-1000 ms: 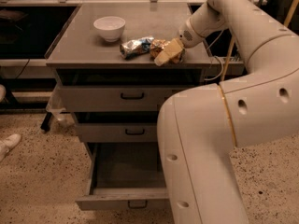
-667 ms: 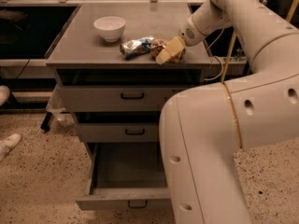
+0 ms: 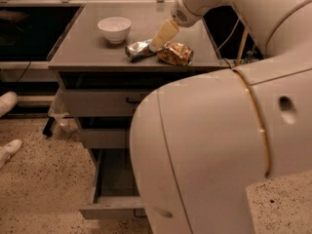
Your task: Pick orange can from bottom drawer and place on counter
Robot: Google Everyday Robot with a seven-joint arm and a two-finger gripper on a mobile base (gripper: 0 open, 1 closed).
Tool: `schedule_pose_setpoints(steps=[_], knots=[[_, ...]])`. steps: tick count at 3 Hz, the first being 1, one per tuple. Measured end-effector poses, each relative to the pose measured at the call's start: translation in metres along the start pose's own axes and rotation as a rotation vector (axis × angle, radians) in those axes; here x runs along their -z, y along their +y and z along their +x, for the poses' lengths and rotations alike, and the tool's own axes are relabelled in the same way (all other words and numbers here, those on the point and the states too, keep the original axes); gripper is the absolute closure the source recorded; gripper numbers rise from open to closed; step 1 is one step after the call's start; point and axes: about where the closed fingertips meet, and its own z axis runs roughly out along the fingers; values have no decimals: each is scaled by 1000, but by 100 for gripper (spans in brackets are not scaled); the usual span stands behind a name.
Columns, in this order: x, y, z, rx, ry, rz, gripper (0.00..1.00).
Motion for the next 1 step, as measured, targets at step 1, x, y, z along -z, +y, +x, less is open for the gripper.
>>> schedule_pose_setpoints(steps=[1], knots=[[7, 7, -21, 35, -19, 57, 0]])
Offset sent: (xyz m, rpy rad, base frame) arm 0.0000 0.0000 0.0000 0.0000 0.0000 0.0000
